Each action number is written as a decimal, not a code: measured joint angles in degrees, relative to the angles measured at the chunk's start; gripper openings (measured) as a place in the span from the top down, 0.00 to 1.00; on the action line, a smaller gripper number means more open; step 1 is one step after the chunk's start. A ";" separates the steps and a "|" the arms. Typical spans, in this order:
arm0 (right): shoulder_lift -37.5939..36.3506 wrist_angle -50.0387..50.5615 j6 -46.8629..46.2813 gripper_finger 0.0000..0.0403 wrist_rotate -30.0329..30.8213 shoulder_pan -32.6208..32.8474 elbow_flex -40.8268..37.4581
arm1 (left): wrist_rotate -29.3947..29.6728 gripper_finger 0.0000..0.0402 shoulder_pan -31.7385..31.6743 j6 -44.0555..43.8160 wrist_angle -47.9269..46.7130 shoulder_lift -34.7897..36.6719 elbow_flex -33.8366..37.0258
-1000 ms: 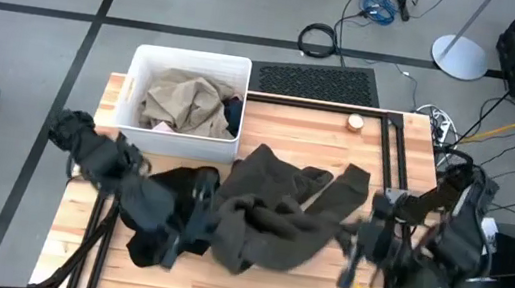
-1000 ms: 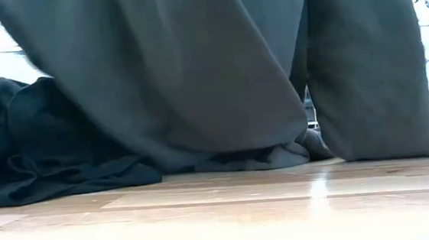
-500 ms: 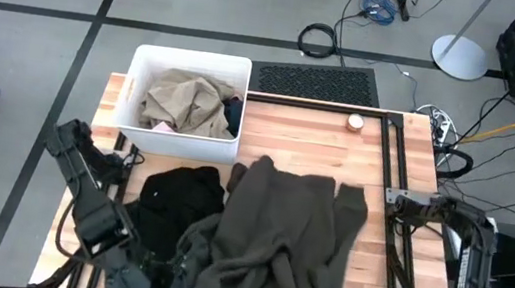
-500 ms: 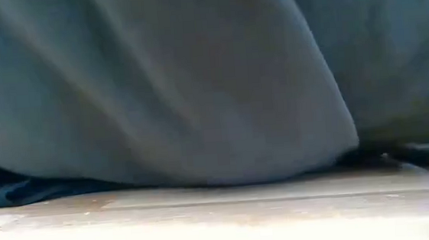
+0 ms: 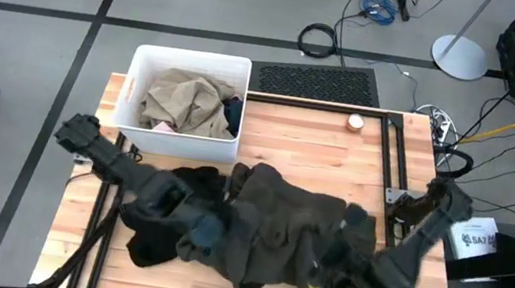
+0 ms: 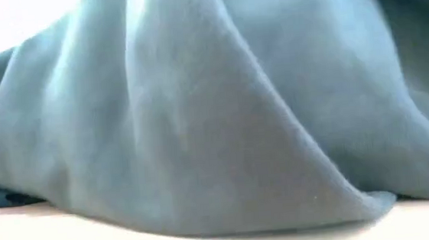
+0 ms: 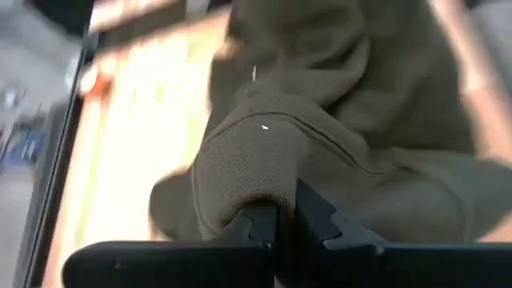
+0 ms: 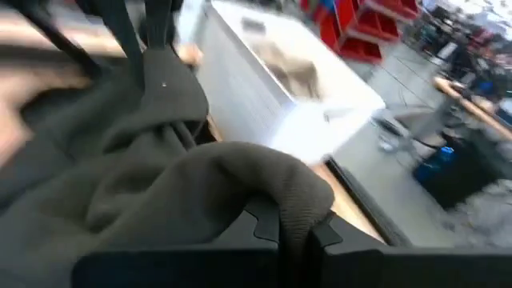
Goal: Sort clothes
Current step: Put the dark gray jacket into the white laundry bin
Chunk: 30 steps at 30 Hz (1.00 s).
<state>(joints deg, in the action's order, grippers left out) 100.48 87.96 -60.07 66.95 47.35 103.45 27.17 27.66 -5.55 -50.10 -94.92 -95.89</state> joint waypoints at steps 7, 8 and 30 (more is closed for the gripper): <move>-10.95 -6.09 -7.60 1.00 -13.80 -7.69 -23.92 | -3.40 0.96 -9.96 -1.48 4.73 -0.06 13.67; -12.56 -7.84 -8.20 1.00 -15.65 -8.60 -27.63 | -3.80 0.96 -11.08 -1.48 6.42 -0.06 15.43; -22.39 -38.18 5.26 0.77 -37.88 -27.95 -52.43 | -10.37 0.58 -20.48 -2.92 5.61 -0.49 15.25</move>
<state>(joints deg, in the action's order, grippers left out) 78.09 49.78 -54.81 29.07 19.40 51.02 16.80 7.18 -8.47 -44.49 -95.42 -80.64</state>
